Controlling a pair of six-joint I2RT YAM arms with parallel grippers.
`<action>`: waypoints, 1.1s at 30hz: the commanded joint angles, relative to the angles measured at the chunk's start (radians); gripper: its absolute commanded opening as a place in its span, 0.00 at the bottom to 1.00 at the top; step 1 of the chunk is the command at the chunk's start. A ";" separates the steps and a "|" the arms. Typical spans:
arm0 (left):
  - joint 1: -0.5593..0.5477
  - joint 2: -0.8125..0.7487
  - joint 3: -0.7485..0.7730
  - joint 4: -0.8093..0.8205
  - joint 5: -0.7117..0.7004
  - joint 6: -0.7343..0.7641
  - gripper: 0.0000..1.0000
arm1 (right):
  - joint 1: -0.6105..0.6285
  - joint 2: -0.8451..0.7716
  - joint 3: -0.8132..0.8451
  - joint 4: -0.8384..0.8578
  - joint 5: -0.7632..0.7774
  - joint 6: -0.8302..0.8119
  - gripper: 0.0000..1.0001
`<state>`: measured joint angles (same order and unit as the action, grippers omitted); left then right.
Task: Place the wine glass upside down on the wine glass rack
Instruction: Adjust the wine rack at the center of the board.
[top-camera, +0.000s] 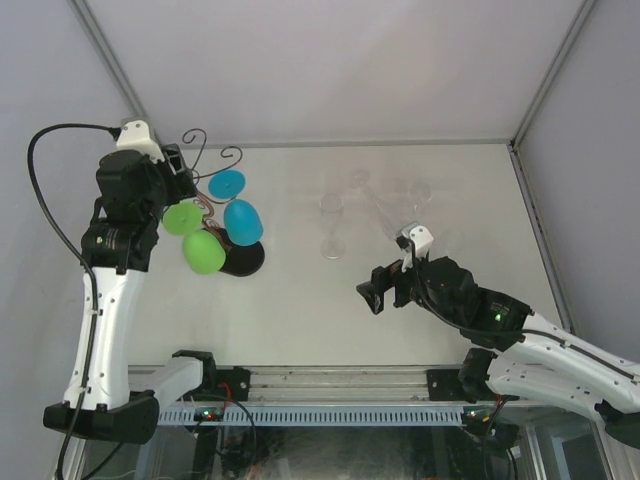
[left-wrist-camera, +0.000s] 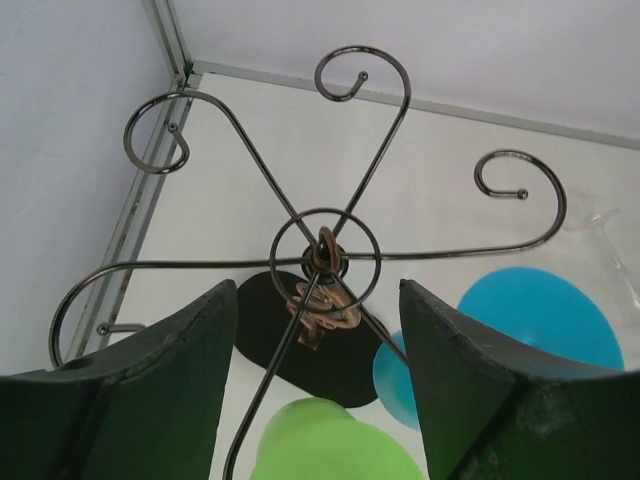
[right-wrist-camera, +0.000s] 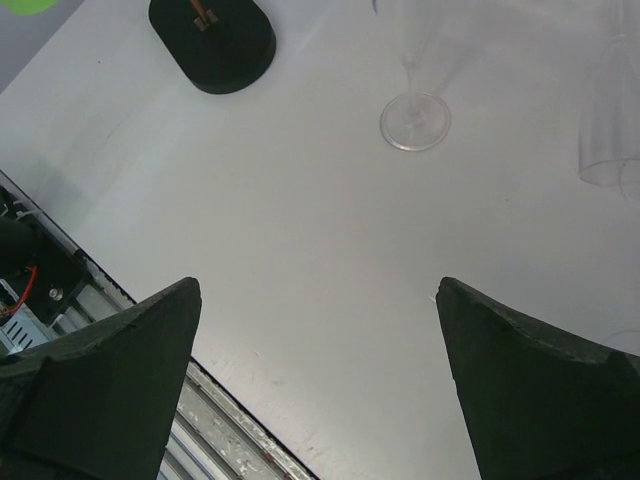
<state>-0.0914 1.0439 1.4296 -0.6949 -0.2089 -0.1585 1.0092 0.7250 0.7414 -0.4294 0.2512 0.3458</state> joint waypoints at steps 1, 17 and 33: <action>0.044 0.023 0.031 0.119 0.098 -0.036 0.69 | -0.003 0.000 -0.006 0.025 -0.014 0.018 1.00; 0.047 0.110 -0.058 0.262 0.062 -0.070 0.51 | 0.000 0.030 -0.008 0.051 -0.082 0.032 1.00; 0.048 0.102 -0.130 0.242 0.019 -0.060 0.41 | 0.001 0.032 -0.014 0.062 -0.103 0.037 1.00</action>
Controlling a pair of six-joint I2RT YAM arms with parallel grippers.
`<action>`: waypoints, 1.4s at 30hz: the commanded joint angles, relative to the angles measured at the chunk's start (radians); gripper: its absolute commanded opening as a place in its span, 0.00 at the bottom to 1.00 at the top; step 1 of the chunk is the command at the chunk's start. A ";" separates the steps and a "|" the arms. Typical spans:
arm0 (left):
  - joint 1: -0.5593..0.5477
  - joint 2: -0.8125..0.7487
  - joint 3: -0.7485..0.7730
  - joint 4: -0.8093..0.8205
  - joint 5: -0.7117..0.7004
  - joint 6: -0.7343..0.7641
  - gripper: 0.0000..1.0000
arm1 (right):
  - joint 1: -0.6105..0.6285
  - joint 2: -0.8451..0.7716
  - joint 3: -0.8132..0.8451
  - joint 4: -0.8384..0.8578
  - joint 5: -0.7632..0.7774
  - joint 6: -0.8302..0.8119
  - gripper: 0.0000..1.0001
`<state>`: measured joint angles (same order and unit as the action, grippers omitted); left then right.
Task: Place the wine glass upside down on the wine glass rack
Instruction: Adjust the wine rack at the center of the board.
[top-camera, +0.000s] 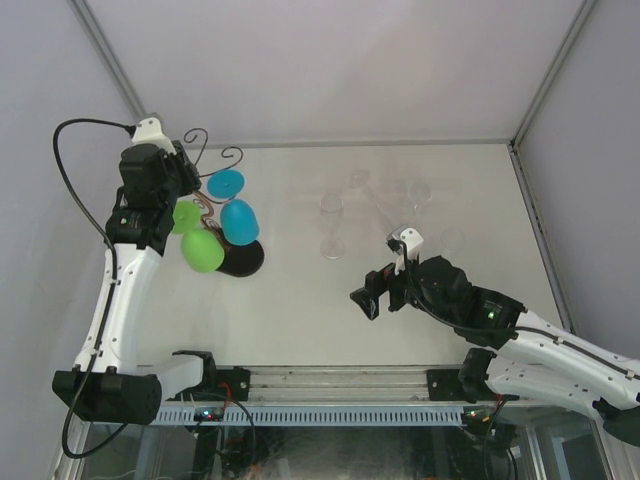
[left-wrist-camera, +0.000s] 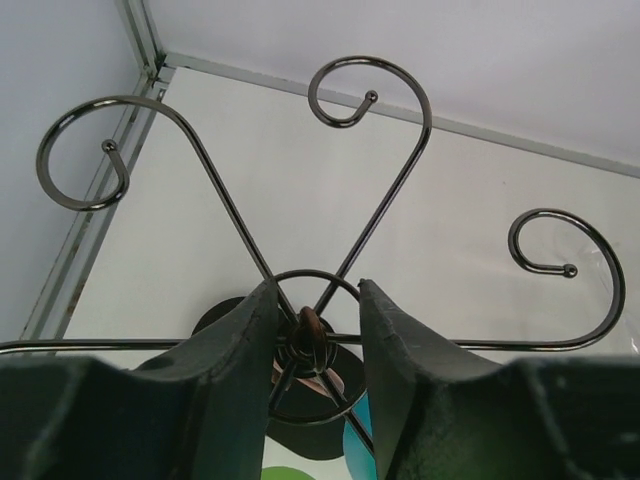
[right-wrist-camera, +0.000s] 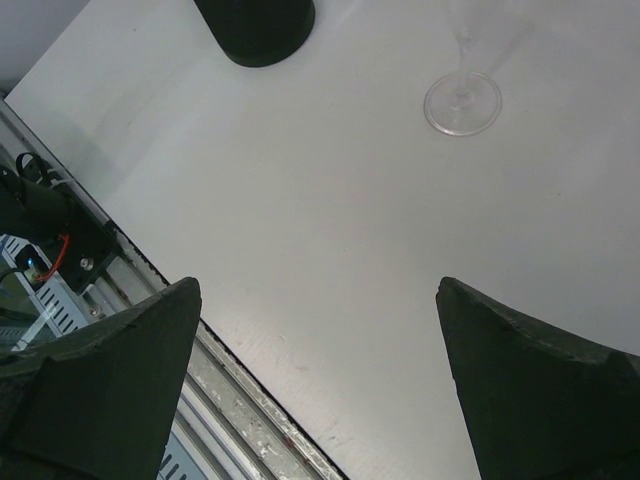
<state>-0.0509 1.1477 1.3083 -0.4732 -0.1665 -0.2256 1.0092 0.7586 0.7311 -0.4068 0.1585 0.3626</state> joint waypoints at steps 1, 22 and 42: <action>0.008 0.002 -0.005 0.020 -0.023 0.011 0.39 | 0.001 -0.001 -0.004 0.039 -0.013 0.021 1.00; 0.006 0.010 0.057 -0.045 0.217 0.202 0.00 | 0.003 0.008 -0.015 0.053 -0.049 0.030 1.00; 0.007 0.078 0.129 -0.058 0.594 0.375 0.00 | 0.011 0.008 -0.020 0.047 -0.059 0.032 1.00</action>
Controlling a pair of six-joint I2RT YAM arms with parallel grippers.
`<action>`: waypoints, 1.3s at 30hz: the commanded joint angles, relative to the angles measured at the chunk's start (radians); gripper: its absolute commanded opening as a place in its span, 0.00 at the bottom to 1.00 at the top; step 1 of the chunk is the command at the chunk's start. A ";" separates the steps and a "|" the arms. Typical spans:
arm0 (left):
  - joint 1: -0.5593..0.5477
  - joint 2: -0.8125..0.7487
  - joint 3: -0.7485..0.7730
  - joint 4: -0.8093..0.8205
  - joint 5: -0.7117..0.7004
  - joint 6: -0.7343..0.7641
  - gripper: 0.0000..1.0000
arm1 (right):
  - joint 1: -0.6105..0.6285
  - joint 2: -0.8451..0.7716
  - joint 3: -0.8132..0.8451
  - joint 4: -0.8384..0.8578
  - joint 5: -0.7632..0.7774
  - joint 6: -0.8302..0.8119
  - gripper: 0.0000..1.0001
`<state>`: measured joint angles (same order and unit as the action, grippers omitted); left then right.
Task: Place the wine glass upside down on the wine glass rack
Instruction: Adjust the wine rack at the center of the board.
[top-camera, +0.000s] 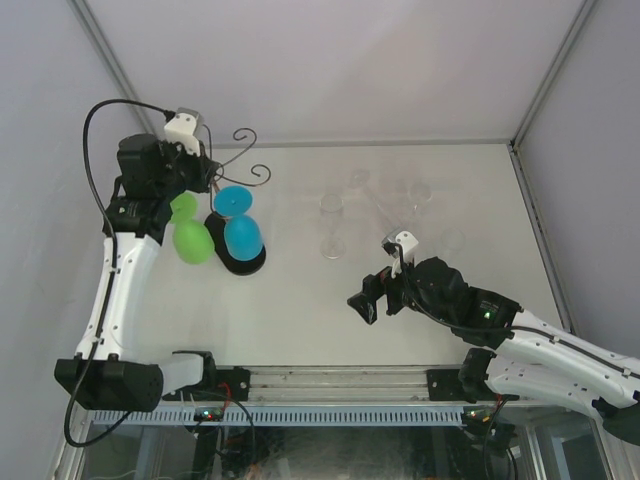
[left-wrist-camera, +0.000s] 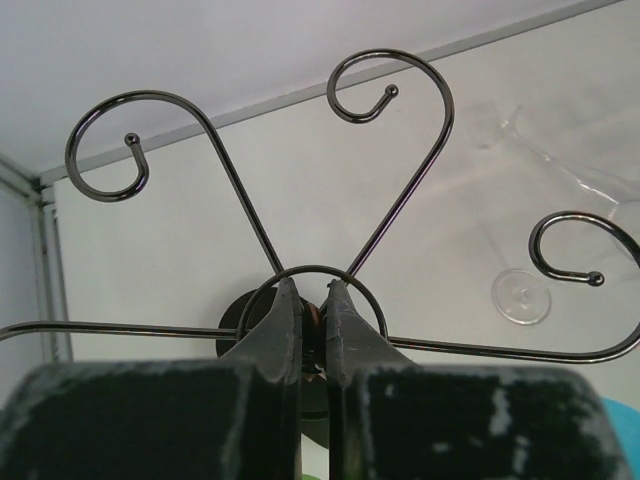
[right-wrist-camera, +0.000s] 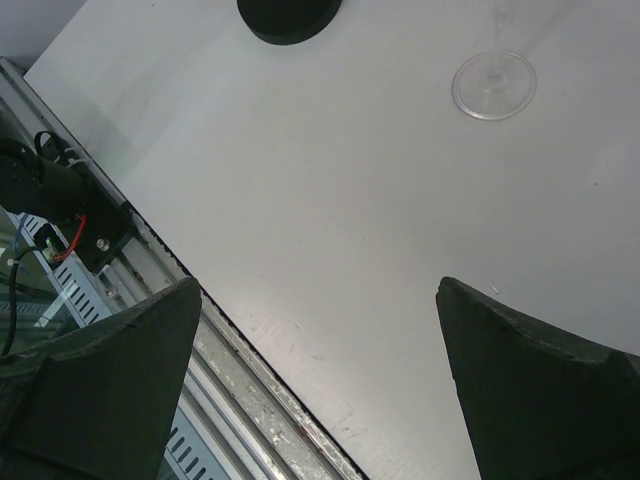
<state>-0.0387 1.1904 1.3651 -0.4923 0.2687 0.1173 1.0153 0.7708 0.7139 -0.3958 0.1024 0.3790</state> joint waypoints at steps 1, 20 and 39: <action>-0.004 0.045 0.082 -0.042 0.176 0.035 0.00 | 0.005 -0.005 -0.003 0.034 -0.003 0.015 1.00; -0.059 0.117 0.154 -0.083 0.378 0.145 0.00 | 0.007 -0.027 -0.025 0.026 0.008 0.024 1.00; -0.115 0.159 0.190 -0.135 0.280 0.194 0.06 | 0.008 -0.036 -0.031 0.022 0.020 0.028 1.00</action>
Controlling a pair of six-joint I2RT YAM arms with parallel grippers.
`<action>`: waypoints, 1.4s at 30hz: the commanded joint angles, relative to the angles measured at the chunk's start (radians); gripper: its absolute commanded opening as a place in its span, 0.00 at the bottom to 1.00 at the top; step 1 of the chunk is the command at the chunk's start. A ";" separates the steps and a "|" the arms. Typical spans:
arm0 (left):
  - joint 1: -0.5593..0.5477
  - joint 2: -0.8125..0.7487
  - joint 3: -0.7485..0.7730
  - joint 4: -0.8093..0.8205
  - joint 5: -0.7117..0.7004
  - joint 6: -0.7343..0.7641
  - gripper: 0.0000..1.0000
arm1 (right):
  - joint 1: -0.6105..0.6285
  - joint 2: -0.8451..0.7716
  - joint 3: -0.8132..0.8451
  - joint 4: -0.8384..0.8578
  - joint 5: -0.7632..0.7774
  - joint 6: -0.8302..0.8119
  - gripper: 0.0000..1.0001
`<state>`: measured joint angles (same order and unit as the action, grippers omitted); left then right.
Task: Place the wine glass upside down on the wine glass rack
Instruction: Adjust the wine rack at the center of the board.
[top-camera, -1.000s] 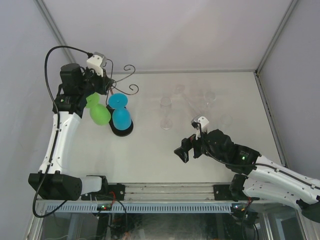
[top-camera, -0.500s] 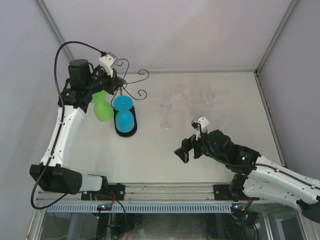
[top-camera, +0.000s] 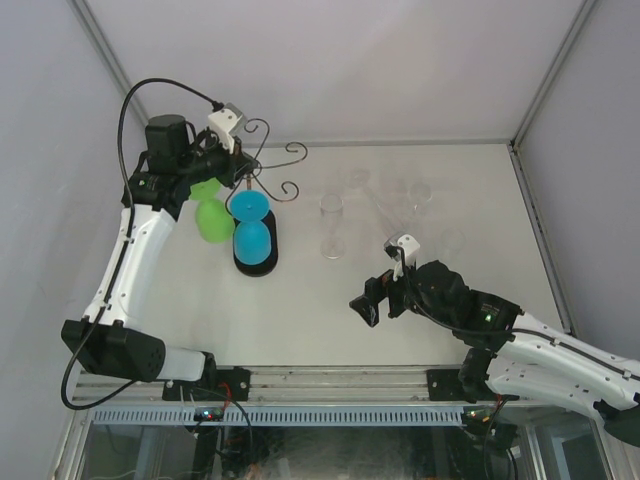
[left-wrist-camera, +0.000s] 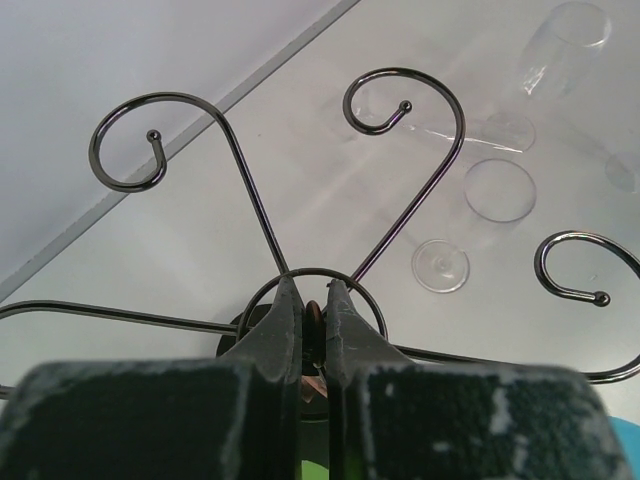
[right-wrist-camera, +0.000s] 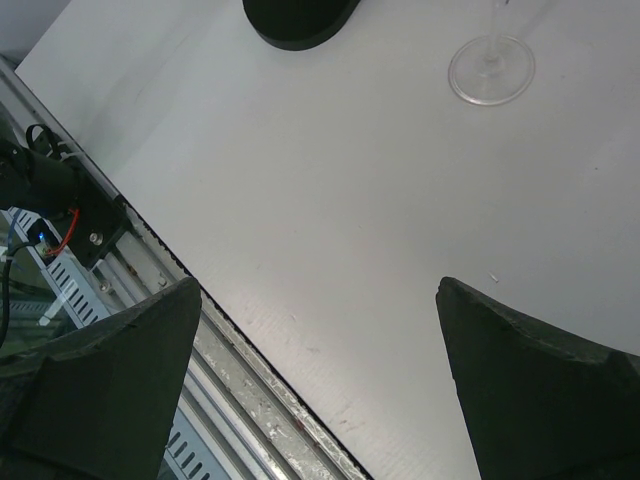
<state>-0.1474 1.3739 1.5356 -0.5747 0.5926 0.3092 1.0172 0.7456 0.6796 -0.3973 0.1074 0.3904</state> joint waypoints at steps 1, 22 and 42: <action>-0.007 -0.027 0.017 -0.054 -0.065 0.004 0.08 | 0.006 -0.010 0.004 0.023 0.015 0.017 1.00; 0.023 -0.124 -0.038 -0.019 -0.206 -0.008 0.31 | 0.006 0.002 0.003 0.031 0.008 0.013 1.00; 0.031 -0.104 0.034 0.025 -0.233 -0.066 0.36 | -0.013 -0.061 0.019 -0.028 0.110 -0.008 1.00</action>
<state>-0.1173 1.2835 1.5089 -0.5995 0.3660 0.2844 1.0164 0.7273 0.6796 -0.4141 0.1509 0.3927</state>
